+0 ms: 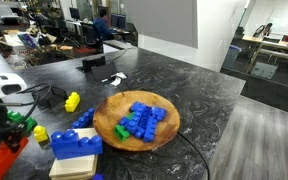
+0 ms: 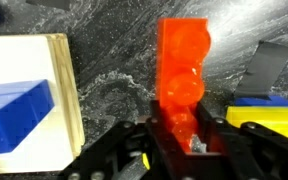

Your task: Move the red block backwards

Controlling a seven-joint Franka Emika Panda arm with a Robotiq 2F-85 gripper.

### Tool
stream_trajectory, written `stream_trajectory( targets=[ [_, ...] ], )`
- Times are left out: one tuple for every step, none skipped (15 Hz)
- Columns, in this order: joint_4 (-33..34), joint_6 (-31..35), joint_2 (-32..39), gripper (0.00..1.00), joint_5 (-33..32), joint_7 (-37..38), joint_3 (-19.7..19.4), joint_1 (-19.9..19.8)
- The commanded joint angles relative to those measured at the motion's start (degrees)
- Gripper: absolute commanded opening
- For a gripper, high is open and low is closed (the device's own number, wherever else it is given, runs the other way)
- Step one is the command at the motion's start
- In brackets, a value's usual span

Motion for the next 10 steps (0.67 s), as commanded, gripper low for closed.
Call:
stream_trajectory(
  targets=[
    [2.5, -4.2, -1.2, 0.10, -2.5, 5.6, 2.1, -2.3],
    [3.0, -5.0, -1.3, 0.10, -3.2, 7.2, 2.4, -2.9],
    [3.6, -5.3, -1.2, 0.10, -3.8, 8.8, 2.7, -3.4],
    [4.2, -5.6, -0.9, 0.10, -4.2, 10.4, 3.0, -3.9],
    [4.8, -6.0, -0.6, 0.10, -4.8, 12.2, 3.6, -4.4],
    [5.3, -6.0, -0.4, 0.10, -5.2, 13.7, 4.0, -4.9],
    [6.0, -6.4, 0.0, 0.10, -5.1, 14.9, 4.1, -5.1],
    [6.7, -6.3, 0.5, 0.10, -4.2, 15.3, 3.8, -4.8],
    [7.4, -5.9, 1.1, 0.10, -3.4, 15.4, 3.5, -4.6],
    [8.2, -5.5, 1.9, 0.10, -3.0, 15.6, 3.3, -4.5]
  ],
)
